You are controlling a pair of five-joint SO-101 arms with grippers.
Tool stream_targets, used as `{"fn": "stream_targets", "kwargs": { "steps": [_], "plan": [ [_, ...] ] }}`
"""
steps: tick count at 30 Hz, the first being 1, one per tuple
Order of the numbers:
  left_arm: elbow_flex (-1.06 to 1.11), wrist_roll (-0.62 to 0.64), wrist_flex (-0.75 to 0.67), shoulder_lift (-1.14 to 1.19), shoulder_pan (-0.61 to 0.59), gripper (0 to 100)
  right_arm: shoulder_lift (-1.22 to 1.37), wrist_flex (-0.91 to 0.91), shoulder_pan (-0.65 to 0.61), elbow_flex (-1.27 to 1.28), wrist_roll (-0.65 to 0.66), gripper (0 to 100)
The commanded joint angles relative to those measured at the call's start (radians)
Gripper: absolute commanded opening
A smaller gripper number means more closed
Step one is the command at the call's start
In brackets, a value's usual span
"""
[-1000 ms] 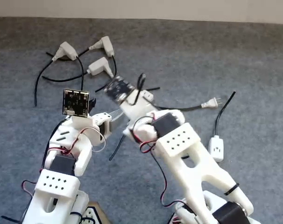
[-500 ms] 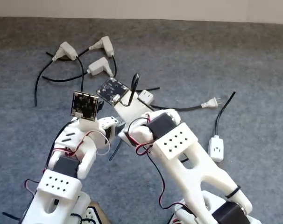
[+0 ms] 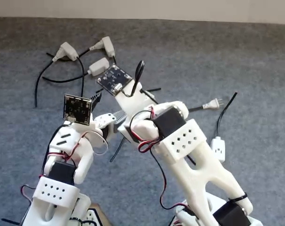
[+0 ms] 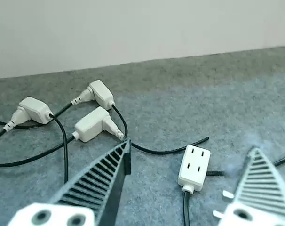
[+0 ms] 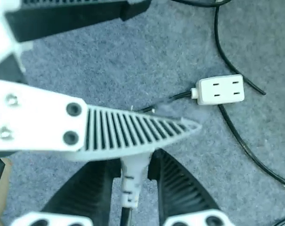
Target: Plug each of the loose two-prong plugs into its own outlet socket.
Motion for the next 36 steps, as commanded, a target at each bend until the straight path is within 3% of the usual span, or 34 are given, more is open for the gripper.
{"fn": "stream_targets", "kwargs": {
  "steps": [1, 33, 36],
  "plan": [
    [0.010, -0.011, 0.000, 0.012, 0.019, 36, -0.053, 0.022, -0.005, -0.173, -0.009, 0.8],
    [0.012, -0.012, 0.000, 0.012, 0.015, 36, -0.200, 0.061, 0.004, -0.191, 0.029, 0.8],
    [0.012, -0.012, 0.000, 0.012, 0.015, 36, -0.202, 0.058, 0.051, -0.176, 0.031, 0.8]
  ]
}}
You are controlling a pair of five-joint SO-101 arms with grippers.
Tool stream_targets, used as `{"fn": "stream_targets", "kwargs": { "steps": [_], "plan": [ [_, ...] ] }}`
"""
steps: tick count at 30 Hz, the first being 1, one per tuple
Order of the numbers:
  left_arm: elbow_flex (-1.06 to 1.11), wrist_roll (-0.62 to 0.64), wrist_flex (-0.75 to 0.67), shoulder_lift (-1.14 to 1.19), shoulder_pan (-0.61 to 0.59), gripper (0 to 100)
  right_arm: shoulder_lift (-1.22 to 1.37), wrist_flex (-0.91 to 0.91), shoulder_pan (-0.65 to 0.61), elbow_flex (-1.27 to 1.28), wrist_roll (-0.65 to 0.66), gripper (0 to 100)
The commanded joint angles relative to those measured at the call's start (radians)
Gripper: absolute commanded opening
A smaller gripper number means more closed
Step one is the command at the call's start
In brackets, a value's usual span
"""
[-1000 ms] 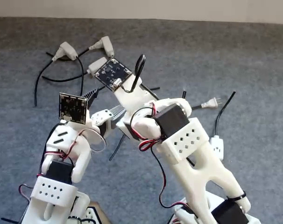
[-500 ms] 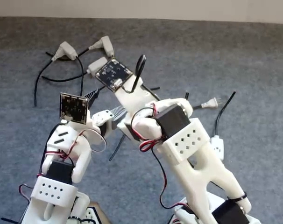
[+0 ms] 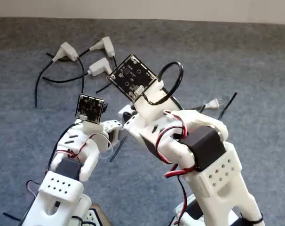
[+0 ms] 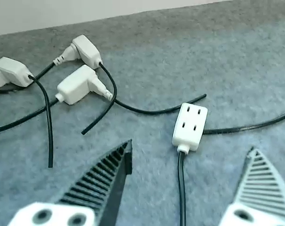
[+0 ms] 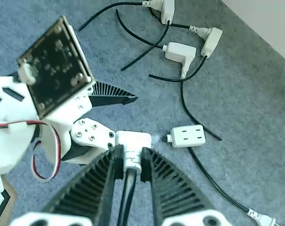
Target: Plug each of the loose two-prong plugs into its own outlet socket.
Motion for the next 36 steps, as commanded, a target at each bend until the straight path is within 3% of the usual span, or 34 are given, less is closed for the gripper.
{"fn": "stream_targets", "kwargs": {
  "steps": [1, 8, 12, 16, 24, 30, 36],
  "plan": [
    [-0.015, -0.003, -0.011, -0.004, 0.013, 36, -0.022, -0.007, 0.064, -0.022, 0.014, 0.8],
    [-0.015, -0.003, -0.038, -0.002, -0.036, 36, -0.021, -0.047, 0.193, -0.019, 0.003, 0.8],
    [-0.025, 0.000, -0.078, 0.074, -0.070, 36, 0.050, -0.070, 0.226, -0.022, -0.133, 0.8],
    [-0.064, -0.002, -0.207, 0.266, -0.088, 35, 0.226, -0.073, 0.265, -0.067, -0.226, 0.8],
    [-0.384, 0.003, -0.209, 0.779, -0.183, 32, 0.443, -0.065, 0.352, -0.232, -0.517, 0.8],
    [-0.509, -0.002, -0.049, 0.872, -0.096, 32, 0.460, -0.062, 0.483, -0.246, -0.542, 0.8],
    [-0.573, -0.002, -0.026, 0.883, 0.059, 32, 0.469, -0.062, 0.572, -0.240, -0.543, 0.8]
  ]
}}
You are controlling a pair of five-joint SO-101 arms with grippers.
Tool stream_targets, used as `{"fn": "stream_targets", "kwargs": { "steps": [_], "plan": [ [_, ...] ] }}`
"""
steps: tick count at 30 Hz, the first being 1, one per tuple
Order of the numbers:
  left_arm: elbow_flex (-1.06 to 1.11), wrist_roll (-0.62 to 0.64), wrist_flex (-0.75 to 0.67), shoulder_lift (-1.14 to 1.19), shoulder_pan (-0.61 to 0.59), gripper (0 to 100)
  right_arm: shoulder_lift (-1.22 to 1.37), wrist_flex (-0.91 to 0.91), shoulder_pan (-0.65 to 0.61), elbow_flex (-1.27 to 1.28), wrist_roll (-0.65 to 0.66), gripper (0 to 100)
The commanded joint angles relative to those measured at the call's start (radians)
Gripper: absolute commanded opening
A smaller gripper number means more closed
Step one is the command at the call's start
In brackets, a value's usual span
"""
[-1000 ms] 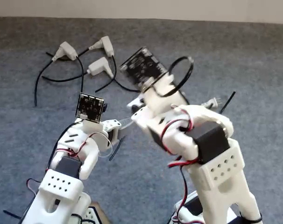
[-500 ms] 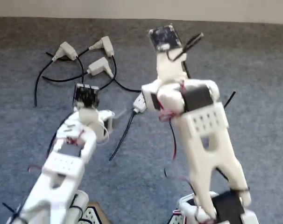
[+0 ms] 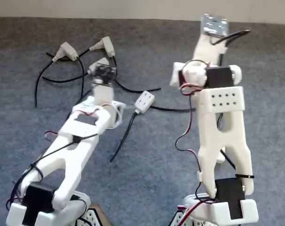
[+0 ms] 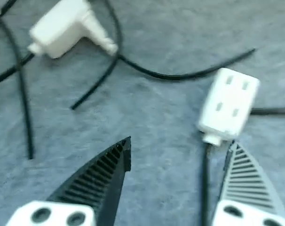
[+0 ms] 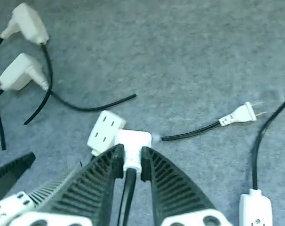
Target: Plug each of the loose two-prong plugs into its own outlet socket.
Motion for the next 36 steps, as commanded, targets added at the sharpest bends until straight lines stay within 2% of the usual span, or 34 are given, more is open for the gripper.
{"fn": "stream_targets", "kwargs": {
  "steps": [1, 5, 8, 13, 17, 23, 26, 36],
  "plan": [
    [-0.088, -0.002, 0.008, 0.001, 0.122, 32, 0.001, -0.010, 0.036, -0.048, -0.012, 0.8],
    [-0.202, -0.003, 0.058, 0.101, 0.143, 33, 0.001, -0.010, 0.064, -0.047, -0.012, 0.8],
    [-0.398, -0.071, 0.215, 0.275, 0.143, 37, 0.001, -0.010, 0.070, -0.047, -0.012, 0.8],
    [-0.711, -0.072, 0.413, 0.521, 0.142, 35, 0.001, -0.010, 0.081, -0.047, -0.012, 0.8],
    [-0.860, -0.021, 0.453, 0.654, 0.140, 35, 0.001, -0.010, 0.094, -0.047, -0.012, 0.8],
    [-1.013, -0.018, 0.453, 0.792, 0.122, 35, -0.001, -0.015, 0.097, -0.028, -0.012, 0.8],
    [-1.064, -0.018, 0.489, 0.837, 0.122, 29, -0.001, -0.021, 0.097, -0.012, -0.011, 0.8],
    [-1.250, -0.002, 0.776, 0.914, 0.145, 8, -0.004, -0.019, 0.116, -0.012, -0.011, 0.8]
  ]
}}
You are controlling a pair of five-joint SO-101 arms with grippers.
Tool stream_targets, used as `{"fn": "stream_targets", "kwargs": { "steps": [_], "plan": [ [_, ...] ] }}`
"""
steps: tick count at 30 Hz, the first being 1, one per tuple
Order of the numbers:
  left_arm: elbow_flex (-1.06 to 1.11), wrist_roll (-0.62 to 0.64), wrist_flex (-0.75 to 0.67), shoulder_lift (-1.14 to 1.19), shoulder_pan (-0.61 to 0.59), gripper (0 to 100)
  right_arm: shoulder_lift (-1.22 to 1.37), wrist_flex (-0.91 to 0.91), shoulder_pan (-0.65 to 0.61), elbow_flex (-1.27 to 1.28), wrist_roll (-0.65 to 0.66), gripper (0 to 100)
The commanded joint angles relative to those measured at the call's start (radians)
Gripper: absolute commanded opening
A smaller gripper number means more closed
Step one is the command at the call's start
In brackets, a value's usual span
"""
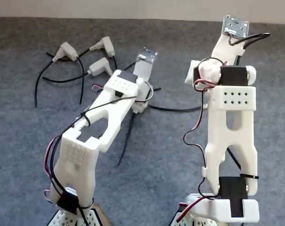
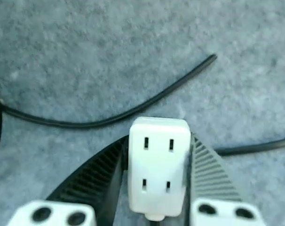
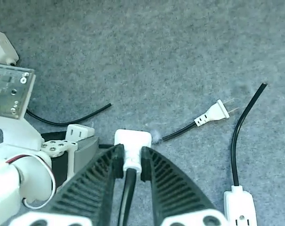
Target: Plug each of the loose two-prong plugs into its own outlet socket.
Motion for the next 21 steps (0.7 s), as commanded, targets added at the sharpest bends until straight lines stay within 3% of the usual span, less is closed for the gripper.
{"fn": "stream_targets", "kwargs": {
  "steps": [1, 9, 17, 21],
  "plan": [
    [-0.085, 0.057, 0.140, -0.002, 0.018, 6, -0.018, -0.015, 0.028, -0.012, -0.011, 0.8],
    [-0.165, 0.434, 0.350, 0.004, 0.035, 3, -0.021, -0.007, 0.050, -0.012, -0.011, 0.8],
    [-0.114, 0.732, 0.347, 0.004, 0.102, 3, -0.016, -0.007, 0.047, -0.010, -0.011, 0.8],
    [-0.093, 0.818, 0.336, 0.005, 0.130, 3, -0.013, -0.005, 0.045, -0.010, -0.011, 0.8]
  ]
}}
